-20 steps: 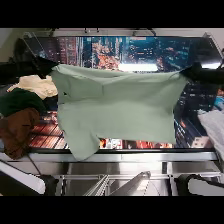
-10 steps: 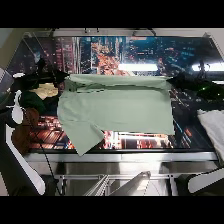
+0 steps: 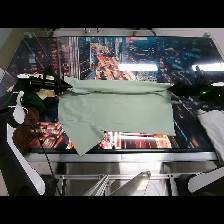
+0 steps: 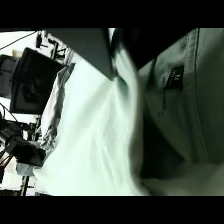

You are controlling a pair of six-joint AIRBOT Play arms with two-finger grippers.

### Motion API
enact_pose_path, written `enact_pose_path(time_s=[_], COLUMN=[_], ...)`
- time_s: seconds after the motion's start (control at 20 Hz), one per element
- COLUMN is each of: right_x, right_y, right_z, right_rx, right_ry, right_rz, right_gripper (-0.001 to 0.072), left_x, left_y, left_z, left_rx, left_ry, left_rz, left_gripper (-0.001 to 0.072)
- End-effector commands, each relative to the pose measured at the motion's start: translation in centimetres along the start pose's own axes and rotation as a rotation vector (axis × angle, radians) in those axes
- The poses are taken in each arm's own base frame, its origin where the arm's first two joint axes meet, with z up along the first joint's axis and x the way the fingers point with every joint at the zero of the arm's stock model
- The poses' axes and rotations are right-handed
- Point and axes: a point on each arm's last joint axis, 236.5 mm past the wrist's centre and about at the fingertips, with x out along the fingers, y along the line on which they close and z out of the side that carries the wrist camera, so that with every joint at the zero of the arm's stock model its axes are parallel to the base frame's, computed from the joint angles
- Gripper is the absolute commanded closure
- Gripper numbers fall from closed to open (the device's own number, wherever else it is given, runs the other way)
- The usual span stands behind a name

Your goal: Fold the shirts.

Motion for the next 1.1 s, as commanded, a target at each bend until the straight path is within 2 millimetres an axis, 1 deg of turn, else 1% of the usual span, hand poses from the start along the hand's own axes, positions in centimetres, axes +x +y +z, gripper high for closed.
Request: enact_pose_path(time_s=[0.0,0.05,0.1,0.15,0.2,0.25,0.3,0.4,0.45,0.5,0.6,0.7,0.75,0.8,0.85,0.9,1.0,1.05], right_x=[-0.6,-1.6,-2.8,-4.5,-6.2,-8.0,-9.6,-11.3,-11.7,-11.6,-10.7,-9.4,-8.8,-8.2,-7.6,-7.1,-5.9,-5.3], right_y=[-0.6,-0.8,-0.7,-0.6,-0.4,-0.1,0.1,0.8,1.0,0.8,0.4,0.6,0.6,0.5,0.5,0.5,1.3,1.7], right_z=[-0.9,-0.8,-0.7,-0.8,-1.2,-2.1,-3.6,-7.7,-10.2,-12.5,-16.4,-20.3,-21.8,-22.8,-23.3,-23.4,-22.8,-22.4], right_rx=[-0.011,-0.001,0.013,0.031,0.054,0.076,0.099,0.153,0.181,0.204,0.253,0.304,0.323,0.323,0.315,0.295,0.228,0.224], right_ry=[0.042,0.045,0.051,0.063,0.085,0.127,0.185,0.306,0.355,0.385,0.419,0.482,0.499,0.51,0.513,0.512,0.492,0.474], right_rz=[-0.027,-0.038,-0.044,-0.049,-0.053,-0.056,-0.057,-0.048,-0.046,-0.062,-0.073,-0.063,-0.069,-0.079,-0.094,-0.107,-0.089,-0.082], right_gripper=[0.0386,0.0385,0.0332,0.0289,0.029,0.029,0.0292,0.0296,0.0296,0.0296,0.0295,0.0295,0.0295,0.0296,0.0296,0.0312,0.0508,0.0693], left_x=[-0.2,-1.0,-2.0,-2.9,-4.1,-5.3,-6.4,-8.3,-9.0,-9.3,-9.5,-9.3,-9.2,-9.1,-9.1,-8.9,-8.2,-7.5], left_y=[-0.9,-1.7,-3.1,-4.5,-5.6,-6.4,-6.8,-7.3,-7.4,-7.5,-7.4,-6.4,-5.4,-4.5,-3.5,-2.7,-1.4,-1.0], left_z=[-1.0,-1.1,-1.2,-1.3,-1.4,-1.7,-2.2,-3.9,-5.0,-6.2,-8.9,-12.1,-13.9,-15.6,-17.4,-19.1,-22.3,-23.7], left_rx=[0.026,0.036,0.034,0.03,0.027,0.023,0.019,0.017,0.006,-0.006,-0.028,-0.076,-0.106,-0.133,-0.165,-0.2,-0.279,-0.313], left_ry=[0.056,0.065,0.071,0.069,0.054,0.035,0.025,0.023,0.035,0.05,0.075,0.108,0.123,0.137,0.147,0.153,0.155,0.148], left_rz=[0.001,-0.017,-0.053,-0.087,-0.114,-0.118,-0.108,-0.076,-0.053,-0.029,0.026,0.113,0.177,0.23,0.282,0.326,0.379,0.382], left_gripper=[0.0413,0.0413,0.0413,0.0413,0.0413,0.0414,0.0415,0.0417,0.0416,0.0416,0.0416,0.0416,0.0416,0.0415,0.0415,0.0415,0.0415,0.0415])
